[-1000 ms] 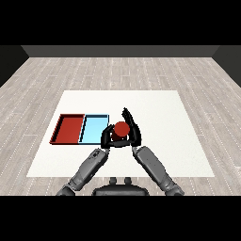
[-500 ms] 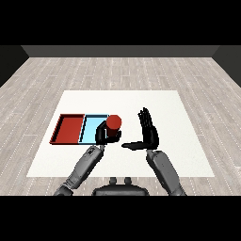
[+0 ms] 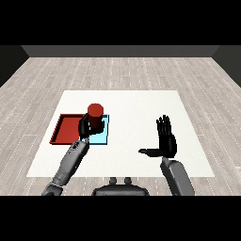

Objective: Pick the red can and put it in the red box

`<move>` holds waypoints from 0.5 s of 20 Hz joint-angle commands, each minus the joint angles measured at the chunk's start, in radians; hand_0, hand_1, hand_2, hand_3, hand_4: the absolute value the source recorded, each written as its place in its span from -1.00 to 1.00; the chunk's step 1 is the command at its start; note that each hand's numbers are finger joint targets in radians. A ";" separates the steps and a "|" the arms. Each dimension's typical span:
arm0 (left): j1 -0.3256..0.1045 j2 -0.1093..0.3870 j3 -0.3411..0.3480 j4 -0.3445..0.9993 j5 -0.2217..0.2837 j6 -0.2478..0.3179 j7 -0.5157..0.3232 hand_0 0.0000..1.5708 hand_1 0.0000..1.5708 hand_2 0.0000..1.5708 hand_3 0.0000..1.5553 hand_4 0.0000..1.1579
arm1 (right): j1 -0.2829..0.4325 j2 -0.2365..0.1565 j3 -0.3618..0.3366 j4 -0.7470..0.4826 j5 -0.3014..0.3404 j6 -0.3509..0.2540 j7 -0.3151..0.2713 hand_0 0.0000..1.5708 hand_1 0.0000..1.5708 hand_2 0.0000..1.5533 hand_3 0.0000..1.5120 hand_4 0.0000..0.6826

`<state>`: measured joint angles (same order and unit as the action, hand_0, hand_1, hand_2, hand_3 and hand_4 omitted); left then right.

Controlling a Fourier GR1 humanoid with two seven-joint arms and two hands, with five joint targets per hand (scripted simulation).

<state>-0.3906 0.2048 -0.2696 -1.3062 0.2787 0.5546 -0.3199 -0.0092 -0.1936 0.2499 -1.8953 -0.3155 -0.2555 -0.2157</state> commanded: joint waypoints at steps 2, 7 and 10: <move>0.044 0.168 0.095 0.011 -0.014 -0.046 0.028 1.00 1.00 1.00 0.92 0.92 | 0.082 -0.051 -0.095 0.009 -0.052 0.049 -0.021 -1.00 -1.00 -1.00 -1.00 -1.00; -0.024 0.271 0.098 0.163 -0.109 -0.023 0.159 1.00 1.00 0.96 0.89 0.94 | 0.127 -0.031 -0.093 0.074 -0.072 0.108 -0.088 -1.00 -1.00 -1.00 -1.00 -1.00; 0.019 0.324 0.150 0.339 -0.081 -0.109 0.122 1.00 1.00 0.98 0.92 0.92 | 0.103 0.000 -0.067 0.070 -0.041 0.067 -0.071 -1.00 -1.00 -1.00 -1.00 -1.00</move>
<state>-0.3850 0.4577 -0.1574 -1.1213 0.2079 0.4960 -0.2056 0.0828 -0.2216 0.1645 -1.8532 -0.3715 -0.1847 -0.2620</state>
